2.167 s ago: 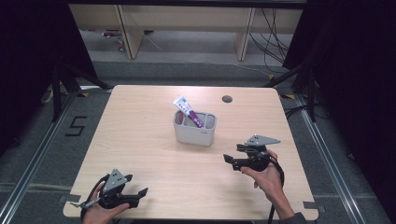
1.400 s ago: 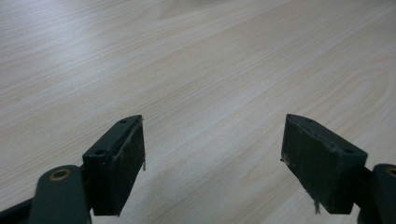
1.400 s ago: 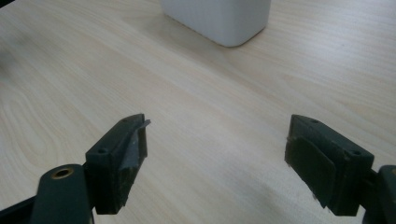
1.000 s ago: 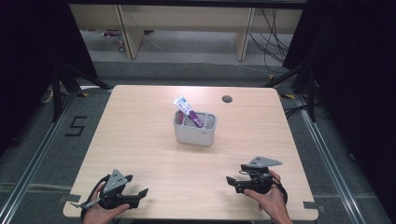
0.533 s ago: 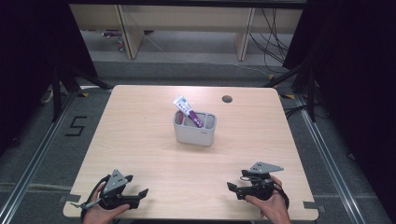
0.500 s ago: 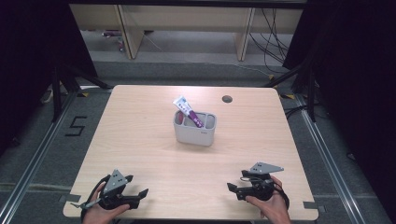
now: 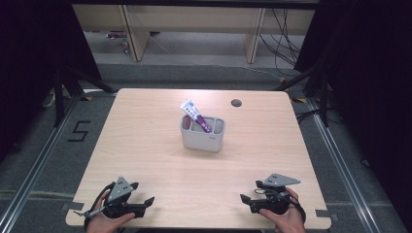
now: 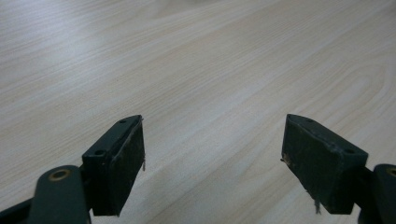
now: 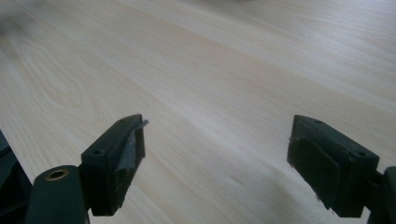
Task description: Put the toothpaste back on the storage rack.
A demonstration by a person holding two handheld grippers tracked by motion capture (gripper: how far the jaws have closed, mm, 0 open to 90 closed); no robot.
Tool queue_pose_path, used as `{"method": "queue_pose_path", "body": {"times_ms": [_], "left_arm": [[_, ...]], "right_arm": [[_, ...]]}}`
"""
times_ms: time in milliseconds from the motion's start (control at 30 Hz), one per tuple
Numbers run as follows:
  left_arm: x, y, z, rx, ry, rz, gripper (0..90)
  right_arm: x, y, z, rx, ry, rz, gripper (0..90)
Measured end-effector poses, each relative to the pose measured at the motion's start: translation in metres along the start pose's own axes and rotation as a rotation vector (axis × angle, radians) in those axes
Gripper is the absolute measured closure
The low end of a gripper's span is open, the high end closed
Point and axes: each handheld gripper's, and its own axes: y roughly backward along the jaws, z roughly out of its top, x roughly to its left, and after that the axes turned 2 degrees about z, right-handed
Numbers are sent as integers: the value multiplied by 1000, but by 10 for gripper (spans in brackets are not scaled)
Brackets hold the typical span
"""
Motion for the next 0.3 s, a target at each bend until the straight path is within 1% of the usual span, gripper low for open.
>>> {"method": "queue_pose_path", "body": {"times_ms": [33,67,100,133,167,200,233,267,300], "left_arm": [[0,0,0,0,0,0,207],[0,0,0,2,0,1,207],[-2,-2,0,-21,26,1,207],[0,0,0,2,0,0,207],[0,0,0,0,0,1,207],[0,0,0,1,-1,0,207],[0,-1,0,-5,1,9,207],[-1,-1,0,-2,-3,-4,207],[-1,-1,0,-4,-4,-4,207]], "right_arm": [[-1,0,0,10,6,27,194],[0,2,-1,6,8,-9,194],[-1,2,-2,4,16,-4,193],[0,3,-2,7,16,-25,192],[0,3,-3,0,27,-28,192],[1,4,-3,7,21,-25,192],[0,4,-3,7,31,-38,192],[0,3,-3,11,33,-29,192],[1,3,-3,18,31,-37,191]]}}
